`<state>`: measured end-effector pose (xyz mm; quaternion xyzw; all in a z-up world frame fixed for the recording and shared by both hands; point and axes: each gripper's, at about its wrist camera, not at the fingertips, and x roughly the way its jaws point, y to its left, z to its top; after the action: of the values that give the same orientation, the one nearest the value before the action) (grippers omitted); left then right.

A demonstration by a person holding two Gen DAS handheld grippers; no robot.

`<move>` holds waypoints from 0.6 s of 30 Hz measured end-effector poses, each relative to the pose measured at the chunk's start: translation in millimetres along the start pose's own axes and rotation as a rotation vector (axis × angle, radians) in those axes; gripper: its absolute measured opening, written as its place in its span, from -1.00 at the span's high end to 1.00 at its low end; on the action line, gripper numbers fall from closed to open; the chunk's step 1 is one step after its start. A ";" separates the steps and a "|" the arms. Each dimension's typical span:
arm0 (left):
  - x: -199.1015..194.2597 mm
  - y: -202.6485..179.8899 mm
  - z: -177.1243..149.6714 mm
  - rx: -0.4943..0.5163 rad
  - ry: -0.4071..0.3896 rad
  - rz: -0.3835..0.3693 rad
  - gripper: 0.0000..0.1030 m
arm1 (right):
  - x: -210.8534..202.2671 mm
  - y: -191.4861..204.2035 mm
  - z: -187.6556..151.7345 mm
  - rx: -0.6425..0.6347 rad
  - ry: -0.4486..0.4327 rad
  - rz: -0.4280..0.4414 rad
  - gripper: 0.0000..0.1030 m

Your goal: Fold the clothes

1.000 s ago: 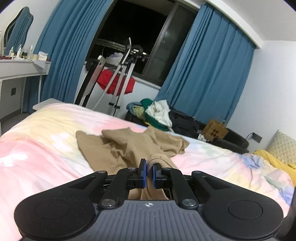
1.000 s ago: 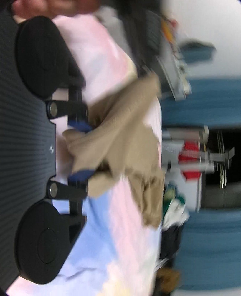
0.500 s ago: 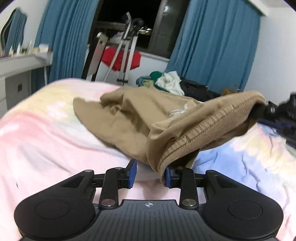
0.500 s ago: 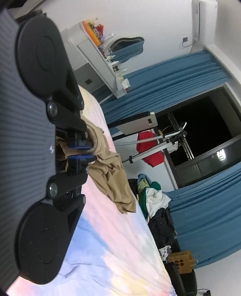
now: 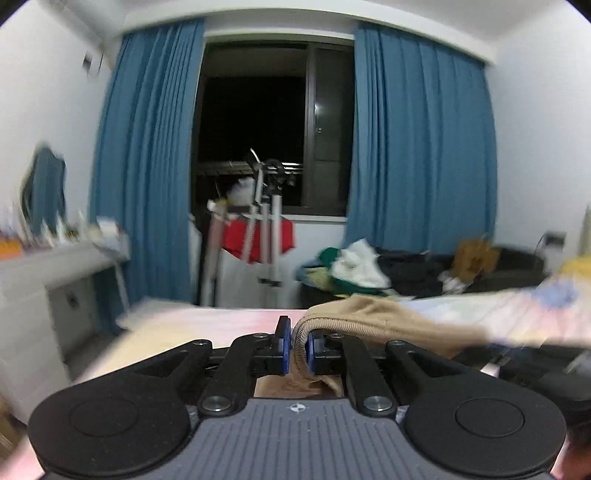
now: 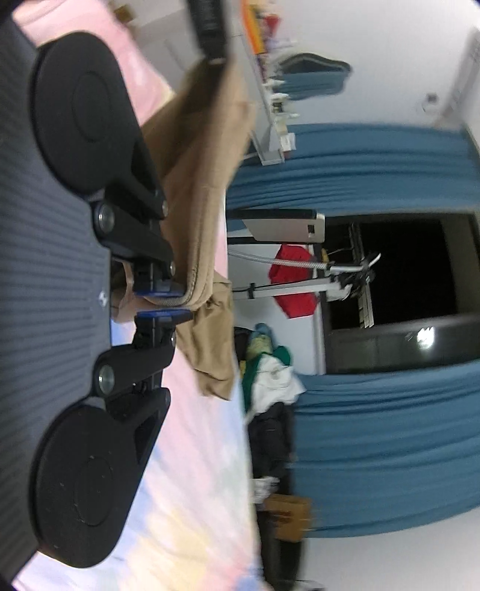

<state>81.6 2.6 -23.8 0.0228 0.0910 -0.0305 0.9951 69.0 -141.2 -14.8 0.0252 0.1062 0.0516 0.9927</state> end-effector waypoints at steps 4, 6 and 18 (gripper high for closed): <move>31.0 8.4 -36.1 -0.094 0.206 0.073 0.59 | -6.9 -6.0 3.1 0.085 -0.044 0.073 0.81; 48.1 15.1 -55.3 -0.195 0.311 0.064 0.46 | -9.4 -7.5 4.8 0.103 -0.062 0.093 0.81; 48.8 7.4 -47.4 -0.147 0.194 0.051 0.83 | 27.3 -45.3 -19.2 0.277 0.156 -0.006 0.70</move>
<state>121.4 9.6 -79.0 -0.0449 0.1881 0.0039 0.9811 95.8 -182.5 -42.0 0.1577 0.1892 0.0353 0.9685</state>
